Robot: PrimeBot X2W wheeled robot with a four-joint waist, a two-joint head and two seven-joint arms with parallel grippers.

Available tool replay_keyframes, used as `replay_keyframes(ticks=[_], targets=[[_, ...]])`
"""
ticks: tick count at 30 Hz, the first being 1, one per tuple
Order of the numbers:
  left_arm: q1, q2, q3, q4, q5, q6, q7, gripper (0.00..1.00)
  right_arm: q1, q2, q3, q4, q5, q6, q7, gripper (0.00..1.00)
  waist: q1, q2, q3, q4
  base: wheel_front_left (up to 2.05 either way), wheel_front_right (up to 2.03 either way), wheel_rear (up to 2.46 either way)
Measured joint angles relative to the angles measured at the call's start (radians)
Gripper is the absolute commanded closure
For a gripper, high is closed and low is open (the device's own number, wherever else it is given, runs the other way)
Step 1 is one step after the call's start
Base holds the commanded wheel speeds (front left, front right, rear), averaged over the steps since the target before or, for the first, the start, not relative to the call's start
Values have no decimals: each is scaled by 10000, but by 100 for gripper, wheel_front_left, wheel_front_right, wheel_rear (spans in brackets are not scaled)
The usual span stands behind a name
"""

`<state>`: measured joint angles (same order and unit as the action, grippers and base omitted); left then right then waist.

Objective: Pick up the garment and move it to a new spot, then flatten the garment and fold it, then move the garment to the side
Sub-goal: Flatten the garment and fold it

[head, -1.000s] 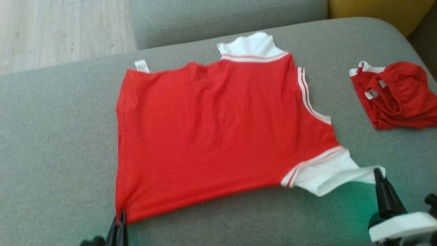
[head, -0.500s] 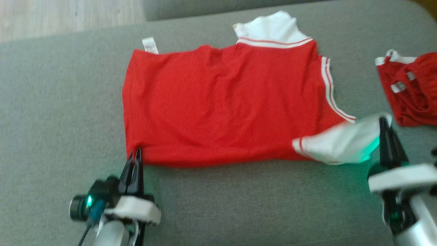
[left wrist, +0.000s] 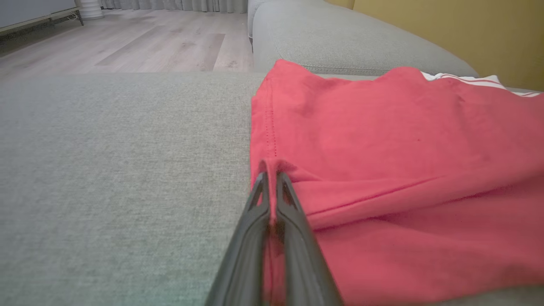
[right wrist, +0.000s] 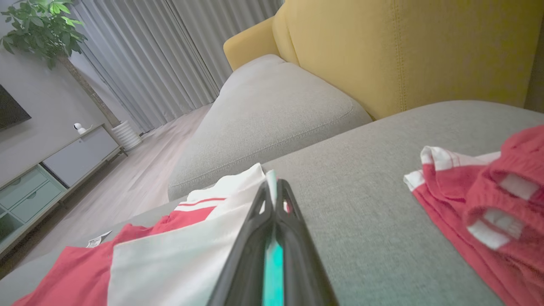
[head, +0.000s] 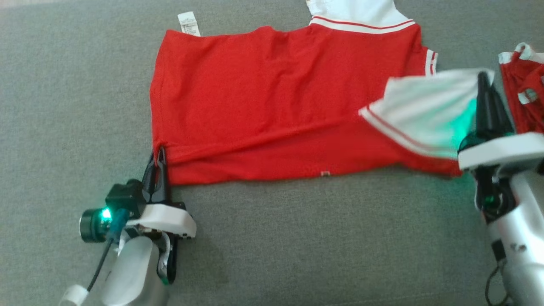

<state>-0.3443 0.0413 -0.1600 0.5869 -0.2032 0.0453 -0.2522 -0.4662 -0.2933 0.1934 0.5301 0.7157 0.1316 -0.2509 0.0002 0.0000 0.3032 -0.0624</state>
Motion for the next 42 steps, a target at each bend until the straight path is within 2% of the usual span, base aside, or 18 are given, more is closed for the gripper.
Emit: replay_keyframes(ticks=[7,8,9,10,15,19,27,35,42], targets=[[-167,-27,56,238,25,75,0,100,-691,307,-316,566,-426,0,0,100,-2,0,38,115,0,0,0],[-188,-29,58,238,19,88,0,71,-722,359,-414,594,-539,0,0,55,-2,0,18,133,0,0,0],[-193,-31,56,232,17,117,0,20,-741,374,-470,631,-679,0,0,0,-1,0,-15,152,0,0,0],[-187,-33,54,211,19,173,0,0,-745,397,-525,648,-817,0,0,0,-1,0,-57,168,0,0,0],[72,-35,372,-761,207,481,0,0,-439,569,-1120,412,-1756,0,-2,0,-2,0,-383,198,0,0,0],[966,-17,667,-1536,209,594,-2,0,525,959,-1524,-104,-2734,0,-2,0,-3,0,-765,146,0,0,0],[2734,-10,623,-1898,176,600,0,0,2397,1697,-1856,-750,-4103,0,-2,0,-4,0,-1733,-24,0,0,0],[4089,6,619,-2165,-86,566,0,0,3737,2144,-2349,-585,-4165,0,-2,0,-6,1,-2675,-139,0,0,0],[4452,13,614,-2165,-86,426,0,0,4023,2220,-2291,-420,-4178,0,-2,0,-4,0,-2840,-128,0,0,0]])
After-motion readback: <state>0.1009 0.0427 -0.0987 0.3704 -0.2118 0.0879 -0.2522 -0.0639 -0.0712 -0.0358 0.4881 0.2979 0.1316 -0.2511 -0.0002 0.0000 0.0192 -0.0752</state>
